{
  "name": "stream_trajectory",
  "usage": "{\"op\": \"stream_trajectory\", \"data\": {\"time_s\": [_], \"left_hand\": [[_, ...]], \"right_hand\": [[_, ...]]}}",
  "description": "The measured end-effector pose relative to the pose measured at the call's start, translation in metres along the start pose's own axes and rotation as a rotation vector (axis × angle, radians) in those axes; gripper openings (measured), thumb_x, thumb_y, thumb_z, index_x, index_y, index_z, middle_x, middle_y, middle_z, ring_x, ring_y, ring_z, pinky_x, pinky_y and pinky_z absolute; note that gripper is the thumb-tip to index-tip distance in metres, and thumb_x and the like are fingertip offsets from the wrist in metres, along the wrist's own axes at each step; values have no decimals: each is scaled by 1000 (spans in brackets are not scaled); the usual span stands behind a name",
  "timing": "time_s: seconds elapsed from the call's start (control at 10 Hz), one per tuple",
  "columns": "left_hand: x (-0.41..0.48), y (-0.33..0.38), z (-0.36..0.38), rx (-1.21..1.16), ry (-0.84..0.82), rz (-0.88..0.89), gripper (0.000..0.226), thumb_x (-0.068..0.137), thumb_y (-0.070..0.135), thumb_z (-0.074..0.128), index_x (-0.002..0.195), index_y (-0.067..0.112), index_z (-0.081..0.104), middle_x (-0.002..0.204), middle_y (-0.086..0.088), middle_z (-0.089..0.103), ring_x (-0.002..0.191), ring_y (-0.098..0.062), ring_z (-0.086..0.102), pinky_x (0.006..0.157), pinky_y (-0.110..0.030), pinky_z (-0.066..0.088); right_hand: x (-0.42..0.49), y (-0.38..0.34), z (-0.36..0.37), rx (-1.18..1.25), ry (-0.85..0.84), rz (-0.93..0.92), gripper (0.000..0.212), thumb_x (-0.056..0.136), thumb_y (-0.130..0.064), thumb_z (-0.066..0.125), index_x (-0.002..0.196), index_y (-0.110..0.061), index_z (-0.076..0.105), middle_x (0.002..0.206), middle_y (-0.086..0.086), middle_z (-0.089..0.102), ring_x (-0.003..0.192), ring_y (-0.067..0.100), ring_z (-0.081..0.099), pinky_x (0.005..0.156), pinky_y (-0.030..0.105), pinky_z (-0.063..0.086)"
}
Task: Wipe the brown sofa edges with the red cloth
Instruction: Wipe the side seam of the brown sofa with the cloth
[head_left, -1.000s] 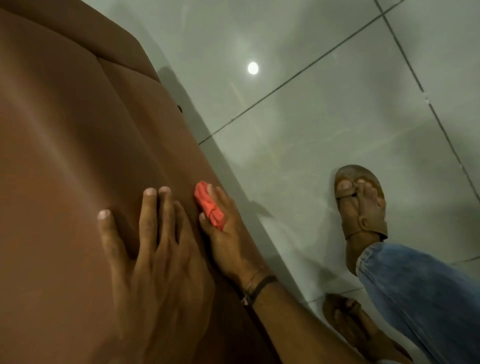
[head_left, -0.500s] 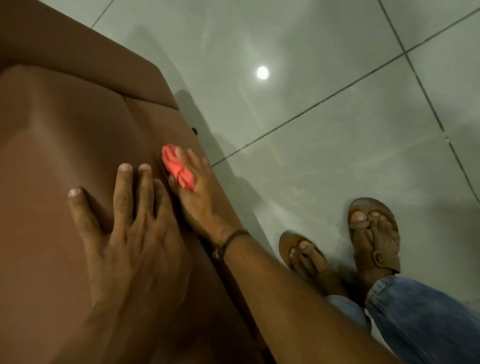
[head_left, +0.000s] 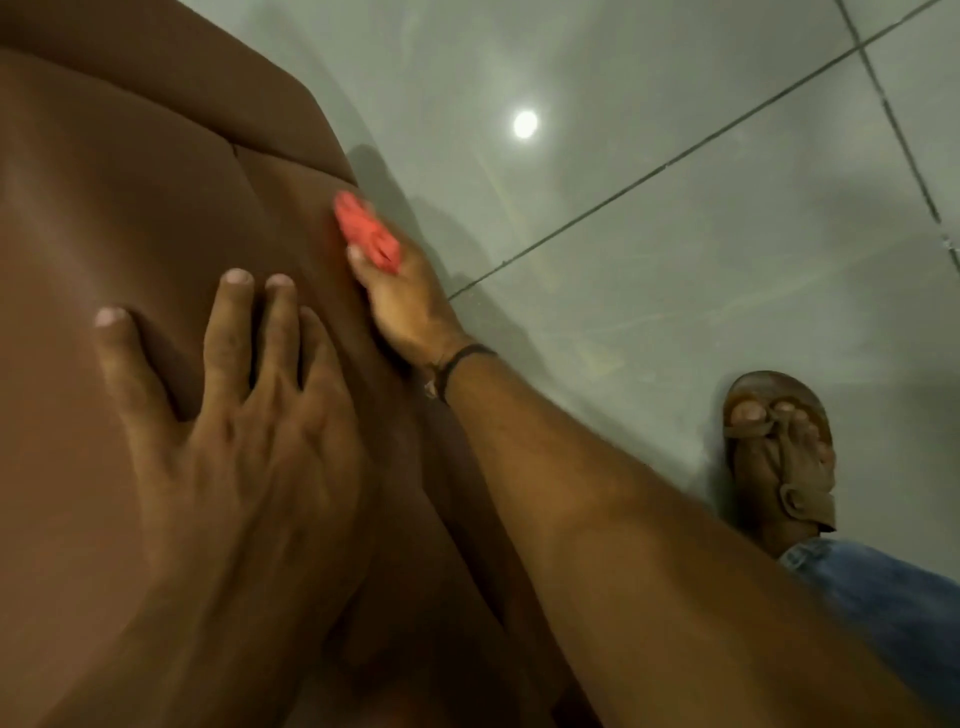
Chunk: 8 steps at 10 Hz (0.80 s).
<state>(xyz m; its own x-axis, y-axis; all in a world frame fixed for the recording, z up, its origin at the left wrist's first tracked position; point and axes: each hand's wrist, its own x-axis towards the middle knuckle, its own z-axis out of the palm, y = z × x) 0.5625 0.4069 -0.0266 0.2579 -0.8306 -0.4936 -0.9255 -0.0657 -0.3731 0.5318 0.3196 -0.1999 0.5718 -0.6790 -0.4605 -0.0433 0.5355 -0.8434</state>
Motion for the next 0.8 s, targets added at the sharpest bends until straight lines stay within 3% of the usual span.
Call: {"op": "stream_trajectory", "data": {"time_s": [0.1,0.2,0.3,0.4,0.5,0.6,0.7,0.8], "left_hand": [[-1,4,3,-19,48,-14,70,99,14,55,163,-5,34,174,-32,26,164,-42,17,133,-68,14],[-2,5,1,-62,19,-28,70,100,7,58,163,-8,32,175,-33,21,166,-40,12,137,-61,6],[4,8,5,-80,55,-17,66,95,10,56,154,-16,43,167,-41,33,160,-43,20,128,-75,20],[2,8,8,-58,8,-43,65,98,8,52,156,-17,38,168,-43,27,161,-41,16,123,-82,22],[0,15,-4,20,-38,-63,58,103,15,46,156,-10,43,173,-32,30,165,-46,21,128,-79,2],[-6,24,-22,139,-95,-61,63,100,24,31,150,-9,50,169,-30,40,163,-47,28,123,-84,4],[-7,31,-47,216,-193,-42,71,101,27,14,163,1,36,177,-22,28,168,-39,15,125,-81,5],[-6,25,-59,-70,-200,-83,71,102,32,20,167,4,30,179,-16,25,170,-33,11,131,-72,-1]], "right_hand": [[-38,21,-12,-5,31,122,52,114,-7,46,166,-11,40,179,8,34,168,23,27,142,39,14],[-85,19,-1,-68,-39,53,54,112,-11,49,165,-13,42,179,6,35,169,23,25,142,48,15],[-35,2,15,-68,-23,-3,57,109,-13,53,165,-11,41,178,12,37,169,29,25,140,54,16],[1,-4,16,-83,14,-14,58,111,-18,54,167,-13,39,179,12,34,169,30,23,141,55,15],[-16,-1,1,-33,33,34,53,114,-10,48,166,-10,40,178,8,36,169,23,27,141,48,18],[-75,11,-6,-1,79,170,51,115,-14,45,166,-17,40,179,2,35,168,18,28,141,47,19],[-139,-11,-10,230,105,359,47,115,-19,46,161,-27,50,175,-5,43,161,11,39,140,47,24],[-160,-38,-24,409,73,421,41,114,-18,45,149,-31,64,165,-1,57,142,-1,60,132,35,41]]}}
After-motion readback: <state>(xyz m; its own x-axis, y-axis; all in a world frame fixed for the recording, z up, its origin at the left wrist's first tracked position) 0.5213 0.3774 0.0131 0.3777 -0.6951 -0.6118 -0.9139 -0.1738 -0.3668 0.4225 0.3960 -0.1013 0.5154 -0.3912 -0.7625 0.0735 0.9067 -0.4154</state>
